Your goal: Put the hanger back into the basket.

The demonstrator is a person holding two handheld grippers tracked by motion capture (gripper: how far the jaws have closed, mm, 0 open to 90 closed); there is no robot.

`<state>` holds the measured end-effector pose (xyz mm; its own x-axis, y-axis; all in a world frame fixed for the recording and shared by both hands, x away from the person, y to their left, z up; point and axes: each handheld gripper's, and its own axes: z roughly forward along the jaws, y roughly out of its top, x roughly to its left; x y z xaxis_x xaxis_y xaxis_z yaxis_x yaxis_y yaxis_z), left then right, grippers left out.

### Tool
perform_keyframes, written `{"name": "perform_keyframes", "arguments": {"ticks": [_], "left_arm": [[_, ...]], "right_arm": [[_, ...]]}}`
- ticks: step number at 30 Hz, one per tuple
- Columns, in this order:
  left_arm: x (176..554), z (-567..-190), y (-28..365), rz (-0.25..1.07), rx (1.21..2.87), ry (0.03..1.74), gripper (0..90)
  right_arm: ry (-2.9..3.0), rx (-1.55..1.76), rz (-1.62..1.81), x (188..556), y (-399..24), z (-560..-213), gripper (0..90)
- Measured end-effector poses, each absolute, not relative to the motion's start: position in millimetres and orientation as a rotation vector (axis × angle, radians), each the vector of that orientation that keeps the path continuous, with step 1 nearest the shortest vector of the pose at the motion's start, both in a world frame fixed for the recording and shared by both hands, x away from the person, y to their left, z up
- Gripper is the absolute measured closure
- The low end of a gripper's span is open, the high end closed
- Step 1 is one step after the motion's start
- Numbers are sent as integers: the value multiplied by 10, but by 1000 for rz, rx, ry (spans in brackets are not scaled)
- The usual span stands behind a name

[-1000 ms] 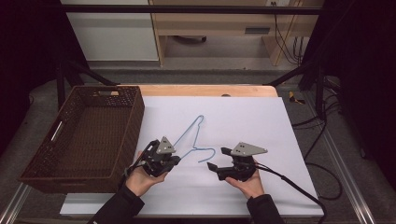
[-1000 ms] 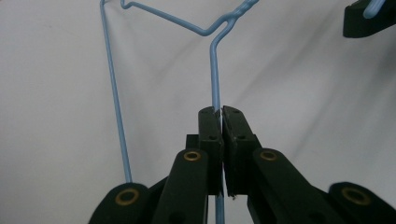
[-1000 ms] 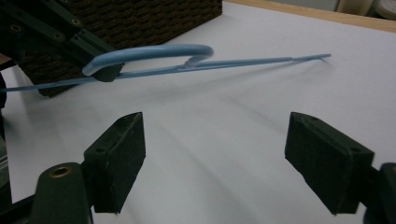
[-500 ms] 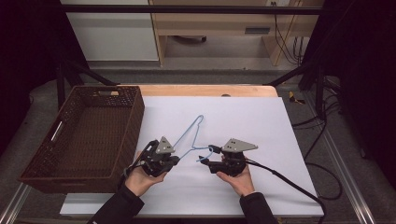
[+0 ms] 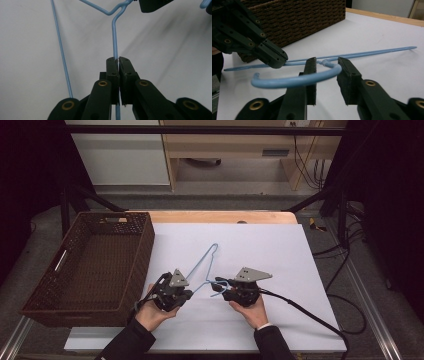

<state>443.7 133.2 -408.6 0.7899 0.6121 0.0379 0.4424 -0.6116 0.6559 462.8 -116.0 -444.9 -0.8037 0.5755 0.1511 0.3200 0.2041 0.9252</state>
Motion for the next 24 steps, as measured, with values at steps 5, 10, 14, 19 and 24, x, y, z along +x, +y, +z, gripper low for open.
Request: {"name": "perform_keyframes", "arguments": {"ticks": [5, 10, 14, 19, 24], "left_arm": [[4439, -4103, 1327, 332, 2335, 778, 872], [4442, -4132, 1317, 330, 2343, 786, 871], [4445, -4141, 1307, 329, 2358, 771, 865], [4455, -4133, 1278, 359, 2360, 765, 703], [4487, -4185, 1214, 346, 2373, 780, 620]], "right_arm": [[2253, 840, 1648, 4630, -1163, -4449, 839], [2264, 833, 1649, 4631, -1156, -4457, 852], [2263, 840, 1642, 4623, -1151, -4456, 855], [2261, 828, 1636, 4615, -1149, -4458, 856], [2264, 844, 1639, 4606, -1142, -4454, 856]]}}
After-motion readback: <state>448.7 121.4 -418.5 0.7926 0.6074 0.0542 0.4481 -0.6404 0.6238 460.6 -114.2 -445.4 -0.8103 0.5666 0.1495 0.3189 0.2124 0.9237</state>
